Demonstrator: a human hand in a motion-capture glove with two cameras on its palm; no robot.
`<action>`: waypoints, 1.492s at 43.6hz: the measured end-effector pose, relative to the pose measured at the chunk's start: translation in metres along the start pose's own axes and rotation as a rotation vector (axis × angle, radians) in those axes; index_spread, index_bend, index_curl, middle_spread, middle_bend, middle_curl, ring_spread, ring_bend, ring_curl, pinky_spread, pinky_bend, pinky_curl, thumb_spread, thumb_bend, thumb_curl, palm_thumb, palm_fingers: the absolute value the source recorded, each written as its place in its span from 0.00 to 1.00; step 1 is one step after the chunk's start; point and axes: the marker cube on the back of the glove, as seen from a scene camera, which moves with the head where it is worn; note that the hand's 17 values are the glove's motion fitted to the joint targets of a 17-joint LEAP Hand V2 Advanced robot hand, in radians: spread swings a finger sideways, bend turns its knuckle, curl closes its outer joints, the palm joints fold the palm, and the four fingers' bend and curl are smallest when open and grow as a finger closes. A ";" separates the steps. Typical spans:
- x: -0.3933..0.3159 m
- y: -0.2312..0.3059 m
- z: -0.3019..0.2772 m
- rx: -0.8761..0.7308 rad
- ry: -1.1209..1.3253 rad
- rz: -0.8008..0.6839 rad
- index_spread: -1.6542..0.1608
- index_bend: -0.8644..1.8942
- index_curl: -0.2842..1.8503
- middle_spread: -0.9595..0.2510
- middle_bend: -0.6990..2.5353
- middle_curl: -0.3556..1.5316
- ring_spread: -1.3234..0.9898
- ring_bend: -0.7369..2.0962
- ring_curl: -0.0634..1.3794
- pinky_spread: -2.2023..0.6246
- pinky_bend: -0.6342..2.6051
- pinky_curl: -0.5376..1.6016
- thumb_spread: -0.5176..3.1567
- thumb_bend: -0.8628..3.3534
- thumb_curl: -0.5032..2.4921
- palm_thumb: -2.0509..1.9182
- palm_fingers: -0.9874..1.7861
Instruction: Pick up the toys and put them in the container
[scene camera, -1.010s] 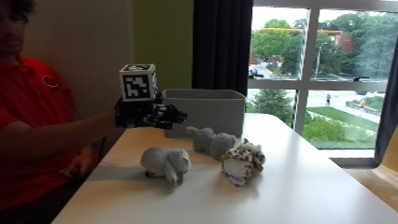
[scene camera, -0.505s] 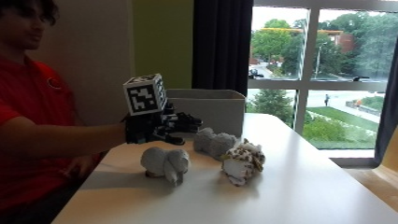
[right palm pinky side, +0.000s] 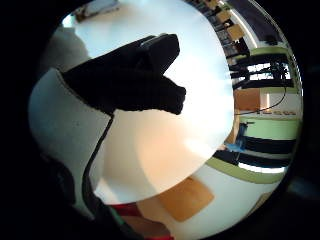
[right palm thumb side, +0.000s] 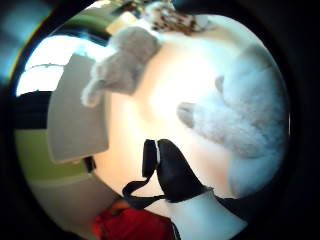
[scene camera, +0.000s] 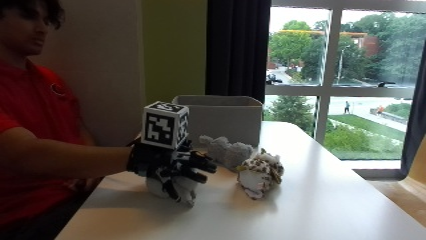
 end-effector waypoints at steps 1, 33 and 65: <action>0.004 0.000 0.003 -0.021 -0.003 0.008 0.70 0.36 0.25 0.72 0.26 0.31 0.56 0.32 0.14 0.82 0.52 0.44 0.45 0.20 0.26 0.51 0.33; 0.005 0.004 0.012 -0.052 0.100 0.074 0.67 0.44 0.29 0.57 0.31 0.32 0.44 0.53 0.25 0.68 0.52 0.41 0.50 0.25 0.32 0.64 0.60; -0.065 -0.023 -0.092 0.375 -0.072 -0.198 0.68 0.57 0.45 0.52 0.52 0.51 0.41 0.68 0.40 0.63 0.49 0.44 0.28 0.24 0.45 0.68 0.80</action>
